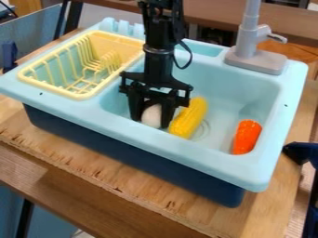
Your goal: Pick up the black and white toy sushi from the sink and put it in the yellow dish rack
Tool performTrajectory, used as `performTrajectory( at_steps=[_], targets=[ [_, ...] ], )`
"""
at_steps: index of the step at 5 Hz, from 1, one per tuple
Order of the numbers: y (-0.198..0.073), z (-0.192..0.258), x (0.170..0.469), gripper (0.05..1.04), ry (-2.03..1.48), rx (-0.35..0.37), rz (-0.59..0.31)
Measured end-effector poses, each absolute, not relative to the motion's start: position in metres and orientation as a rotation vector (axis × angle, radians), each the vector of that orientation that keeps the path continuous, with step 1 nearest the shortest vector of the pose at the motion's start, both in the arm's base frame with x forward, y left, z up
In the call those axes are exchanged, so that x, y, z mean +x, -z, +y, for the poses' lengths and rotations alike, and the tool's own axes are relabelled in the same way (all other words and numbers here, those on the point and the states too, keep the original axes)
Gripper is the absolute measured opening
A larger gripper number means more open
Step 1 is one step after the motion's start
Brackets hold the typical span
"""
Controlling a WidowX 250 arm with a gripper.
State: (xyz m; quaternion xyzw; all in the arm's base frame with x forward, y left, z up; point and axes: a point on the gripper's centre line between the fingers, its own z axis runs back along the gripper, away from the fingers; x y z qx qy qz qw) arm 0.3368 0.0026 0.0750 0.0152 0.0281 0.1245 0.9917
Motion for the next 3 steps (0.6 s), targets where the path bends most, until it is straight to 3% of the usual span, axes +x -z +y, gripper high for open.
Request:
performTrajectory(
  at_steps=[1,3],
  targets=[
    [-0.077,0.004,0.331,0.603,-0.248,0.054,0.095],
    [-0.177,-0.001,0.319,0.601,-0.262,0.081,-0.079]
  ],
)
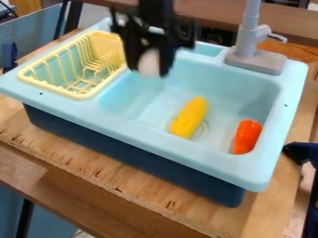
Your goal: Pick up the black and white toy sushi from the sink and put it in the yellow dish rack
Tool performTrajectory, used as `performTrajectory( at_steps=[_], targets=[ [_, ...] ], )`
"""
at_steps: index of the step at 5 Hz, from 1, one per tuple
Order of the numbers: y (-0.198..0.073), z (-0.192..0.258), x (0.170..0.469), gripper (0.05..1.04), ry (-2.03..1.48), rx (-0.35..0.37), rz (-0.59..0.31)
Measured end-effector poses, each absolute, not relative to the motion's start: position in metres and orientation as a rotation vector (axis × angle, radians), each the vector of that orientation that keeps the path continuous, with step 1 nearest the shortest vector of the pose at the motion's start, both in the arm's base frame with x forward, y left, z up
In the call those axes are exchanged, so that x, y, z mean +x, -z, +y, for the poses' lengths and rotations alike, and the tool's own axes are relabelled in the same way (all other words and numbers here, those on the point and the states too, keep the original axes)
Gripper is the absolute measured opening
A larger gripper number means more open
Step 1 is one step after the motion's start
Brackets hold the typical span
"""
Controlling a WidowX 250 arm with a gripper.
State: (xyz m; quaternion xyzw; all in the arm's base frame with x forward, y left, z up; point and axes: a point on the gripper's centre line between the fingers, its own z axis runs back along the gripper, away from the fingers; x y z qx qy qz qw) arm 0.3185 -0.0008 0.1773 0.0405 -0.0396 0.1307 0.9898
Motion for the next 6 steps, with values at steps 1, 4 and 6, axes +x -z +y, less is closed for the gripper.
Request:
performTrajectory(
  at_steps=[1,4,6],
  targets=[
    [-0.195,0.021,0.308,0.601,-0.293,0.01,-0.094],
    [-0.168,0.088,0.272,0.59,-0.355,-0.029,0.046],
    [-0.168,0.095,0.286,0.589,-0.411,-0.013,0.02]
  ],
)
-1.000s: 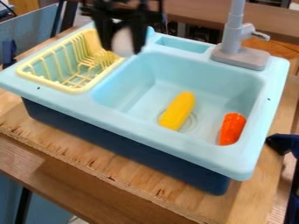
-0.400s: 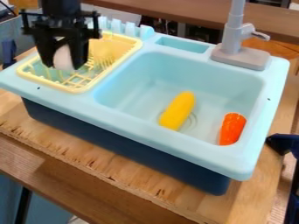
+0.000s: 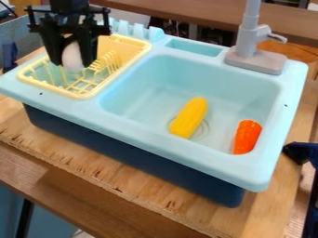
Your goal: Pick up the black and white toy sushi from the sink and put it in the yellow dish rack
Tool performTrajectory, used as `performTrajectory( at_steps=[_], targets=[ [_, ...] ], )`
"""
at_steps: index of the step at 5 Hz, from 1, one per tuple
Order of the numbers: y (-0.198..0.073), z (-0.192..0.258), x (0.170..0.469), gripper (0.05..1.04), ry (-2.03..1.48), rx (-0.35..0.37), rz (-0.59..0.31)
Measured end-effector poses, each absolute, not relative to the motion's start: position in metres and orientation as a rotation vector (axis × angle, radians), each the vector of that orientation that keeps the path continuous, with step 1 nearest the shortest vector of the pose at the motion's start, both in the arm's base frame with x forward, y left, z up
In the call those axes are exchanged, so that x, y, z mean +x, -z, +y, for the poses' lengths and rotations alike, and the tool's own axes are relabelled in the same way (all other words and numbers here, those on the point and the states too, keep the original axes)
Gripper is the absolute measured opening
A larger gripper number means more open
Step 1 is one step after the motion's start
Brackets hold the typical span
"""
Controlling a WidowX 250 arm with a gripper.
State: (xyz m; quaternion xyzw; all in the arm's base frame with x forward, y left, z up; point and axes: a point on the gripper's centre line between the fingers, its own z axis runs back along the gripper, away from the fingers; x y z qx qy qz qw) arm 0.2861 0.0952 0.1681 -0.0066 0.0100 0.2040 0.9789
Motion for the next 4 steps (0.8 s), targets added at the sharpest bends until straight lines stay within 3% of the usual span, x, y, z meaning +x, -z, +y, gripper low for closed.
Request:
performTrajectory(
  at_steps=[2,3,4],
  targets=[
    [-0.159,0.119,0.296,0.589,-0.628,0.099,-0.011],
    [-0.147,0.123,0.296,0.589,-0.75,0.104,-0.039],
    [-0.116,0.105,0.308,0.589,-0.834,0.063,-0.024]
  ],
)
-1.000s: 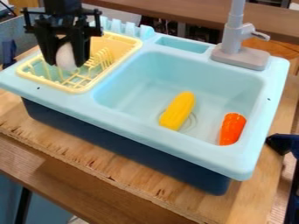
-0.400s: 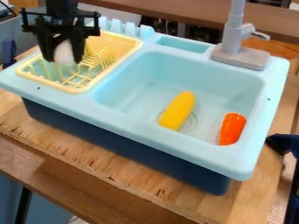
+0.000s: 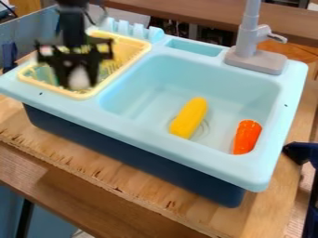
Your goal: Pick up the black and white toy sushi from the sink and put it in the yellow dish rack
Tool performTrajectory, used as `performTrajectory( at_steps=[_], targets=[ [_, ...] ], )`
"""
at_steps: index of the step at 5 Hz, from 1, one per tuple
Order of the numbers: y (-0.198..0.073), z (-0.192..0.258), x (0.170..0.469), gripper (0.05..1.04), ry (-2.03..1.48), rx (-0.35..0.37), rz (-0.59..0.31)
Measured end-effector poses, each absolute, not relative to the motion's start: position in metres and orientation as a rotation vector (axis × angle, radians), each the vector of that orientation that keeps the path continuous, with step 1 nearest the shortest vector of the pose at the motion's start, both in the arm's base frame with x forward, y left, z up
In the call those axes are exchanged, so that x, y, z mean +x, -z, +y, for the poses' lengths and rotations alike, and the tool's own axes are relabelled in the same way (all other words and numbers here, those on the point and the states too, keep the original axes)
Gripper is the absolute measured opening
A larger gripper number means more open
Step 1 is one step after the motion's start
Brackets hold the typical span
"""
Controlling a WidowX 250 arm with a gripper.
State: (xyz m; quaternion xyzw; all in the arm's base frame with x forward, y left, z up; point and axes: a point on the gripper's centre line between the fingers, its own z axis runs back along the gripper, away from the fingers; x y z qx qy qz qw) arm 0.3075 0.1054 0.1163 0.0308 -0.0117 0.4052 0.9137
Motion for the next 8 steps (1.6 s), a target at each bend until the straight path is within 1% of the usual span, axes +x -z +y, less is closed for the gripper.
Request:
performTrajectory(
  at_steps=[1,2,3,4,5,6,7,8],
  targets=[
    [-0.099,0.102,0.314,0.589,-0.822,0.009,0.001],
    [-0.094,0.111,0.315,0.589,-0.848,-0.018,0.014],
    [-0.084,0.12,0.317,0.664,-0.818,-0.037,0.078],
    [-0.095,0.117,0.319,0.946,-0.776,-0.016,0.1],
    [-0.122,0.114,0.331,1.002,-0.713,0.047,0.056],
    [-0.161,0.106,0.331,0.998,-0.657,0.042,-0.031],
    [-0.178,0.094,0.327,0.998,-0.585,0.026,-0.055],
    [-0.187,0.062,0.332,0.998,-0.402,-0.004,-0.054]
  ],
)
